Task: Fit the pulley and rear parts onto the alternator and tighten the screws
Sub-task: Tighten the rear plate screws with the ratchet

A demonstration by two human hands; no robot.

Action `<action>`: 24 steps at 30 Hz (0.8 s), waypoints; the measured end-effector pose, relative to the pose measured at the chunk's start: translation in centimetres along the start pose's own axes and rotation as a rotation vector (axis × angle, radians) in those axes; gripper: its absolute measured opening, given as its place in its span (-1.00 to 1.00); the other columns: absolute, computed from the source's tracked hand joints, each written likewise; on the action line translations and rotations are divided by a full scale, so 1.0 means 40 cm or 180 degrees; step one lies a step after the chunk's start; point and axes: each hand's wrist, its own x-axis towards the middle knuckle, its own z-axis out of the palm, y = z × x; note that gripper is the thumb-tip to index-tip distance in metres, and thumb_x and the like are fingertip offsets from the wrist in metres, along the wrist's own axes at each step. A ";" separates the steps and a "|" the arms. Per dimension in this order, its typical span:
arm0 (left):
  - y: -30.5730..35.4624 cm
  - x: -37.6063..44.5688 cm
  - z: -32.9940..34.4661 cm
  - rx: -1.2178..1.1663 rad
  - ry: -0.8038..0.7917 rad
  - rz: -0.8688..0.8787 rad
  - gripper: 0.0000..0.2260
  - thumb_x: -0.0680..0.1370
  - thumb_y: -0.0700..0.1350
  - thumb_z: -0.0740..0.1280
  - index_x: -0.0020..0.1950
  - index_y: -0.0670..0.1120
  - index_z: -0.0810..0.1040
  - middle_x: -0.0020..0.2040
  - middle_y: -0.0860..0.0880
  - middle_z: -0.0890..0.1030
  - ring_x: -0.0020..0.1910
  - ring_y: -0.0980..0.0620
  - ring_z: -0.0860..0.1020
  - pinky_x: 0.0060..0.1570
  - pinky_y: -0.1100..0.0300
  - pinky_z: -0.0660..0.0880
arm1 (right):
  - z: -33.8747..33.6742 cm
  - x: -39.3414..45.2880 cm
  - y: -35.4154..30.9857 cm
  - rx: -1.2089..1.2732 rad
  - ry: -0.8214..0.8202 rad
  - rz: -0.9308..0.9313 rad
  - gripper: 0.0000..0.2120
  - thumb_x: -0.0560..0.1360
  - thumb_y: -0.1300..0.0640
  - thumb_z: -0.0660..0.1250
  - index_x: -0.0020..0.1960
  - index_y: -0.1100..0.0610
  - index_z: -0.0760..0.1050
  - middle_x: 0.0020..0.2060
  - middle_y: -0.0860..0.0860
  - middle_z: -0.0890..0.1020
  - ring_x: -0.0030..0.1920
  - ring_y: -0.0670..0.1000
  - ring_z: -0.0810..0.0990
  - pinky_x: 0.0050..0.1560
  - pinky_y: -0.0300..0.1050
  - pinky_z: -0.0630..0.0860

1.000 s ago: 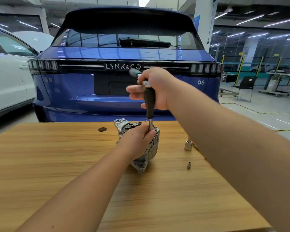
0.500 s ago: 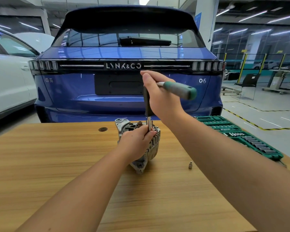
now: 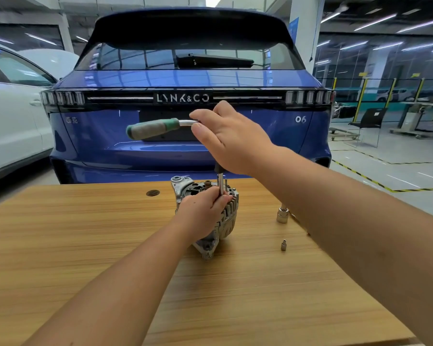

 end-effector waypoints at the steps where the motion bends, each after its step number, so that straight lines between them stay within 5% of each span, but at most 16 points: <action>1: -0.002 0.001 0.000 -0.0007 -0.0008 -0.0010 -0.71 0.69 0.13 0.10 0.24 0.07 0.54 0.07 0.03 0.67 0.07 0.00 0.58 0.16 -0.07 0.51 | -0.009 0.009 0.001 -0.0160 0.0005 -0.0031 -0.63 0.68 -0.18 0.03 0.39 -0.12 0.41 0.06 -0.08 0.41 0.02 -0.02 0.44 -0.12 -0.05 0.41; 6: -0.005 0.002 0.001 0.0053 -0.0013 0.0071 -0.72 0.69 0.15 0.10 0.21 0.08 0.54 -0.03 0.03 0.67 -0.03 0.00 0.59 0.11 -0.09 0.52 | -0.062 0.066 -0.013 -0.0856 -0.0550 0.0014 -0.58 0.66 -0.24 0.00 -0.09 -0.01 0.48 -0.25 -0.06 0.51 -0.20 0.02 0.50 -0.31 -0.09 0.27; 11: -0.009 -0.001 0.005 0.0031 -0.0014 0.0092 -0.71 0.69 0.13 0.09 0.25 0.10 0.53 0.02 0.02 0.68 -0.03 0.01 0.61 0.13 -0.06 0.52 | -0.086 0.104 -0.036 -0.1110 -0.0985 0.0010 -0.58 0.72 -0.09 -0.02 -0.20 0.13 0.29 -0.28 0.04 0.43 -0.30 0.08 0.42 -0.33 -0.07 0.29; 13: -0.012 0.000 0.007 0.0063 -0.0009 0.0125 -0.71 0.69 0.13 0.09 0.24 0.10 0.53 -0.04 0.03 0.68 -0.16 0.06 0.59 -0.03 0.04 0.52 | -0.092 0.113 -0.039 -0.0868 -0.1036 0.0300 -0.60 0.70 -0.04 0.05 -0.25 0.12 0.28 -0.32 0.04 0.43 -0.33 0.08 0.40 -0.38 -0.09 0.27; 15: -0.013 0.000 0.007 0.0089 -0.0015 0.0161 -0.72 0.69 0.14 0.09 0.23 0.11 0.54 -0.07 0.03 0.68 -0.29 0.11 0.54 -0.21 0.14 0.45 | -0.102 0.116 -0.041 -0.0177 -0.1129 0.0906 -0.69 0.67 0.04 0.12 -0.19 0.14 0.41 -0.34 0.01 0.59 -0.27 0.09 0.55 -0.30 -0.13 0.46; 19: -0.018 0.003 0.005 0.0000 -0.0052 0.0089 -0.73 0.69 0.15 0.09 0.21 0.15 0.54 0.05 0.07 0.67 0.01 0.06 0.59 0.16 -0.04 0.50 | -0.094 0.083 -0.030 0.2899 -0.0985 0.2399 -0.82 0.61 0.15 0.11 0.00 0.18 0.47 -0.23 -0.02 0.68 -0.22 0.05 0.70 0.07 0.07 0.59; 24: -0.023 0.007 0.004 -0.0065 -0.0059 0.0055 -0.73 0.68 0.17 0.09 0.21 0.16 0.53 0.09 0.08 0.66 0.12 0.04 0.56 0.20 -0.09 0.49 | -0.026 0.033 0.007 0.5152 -0.0353 0.2572 -0.86 0.61 0.07 0.14 0.07 0.09 0.43 -0.23 -0.06 0.71 -0.18 0.02 0.73 0.08 0.16 0.40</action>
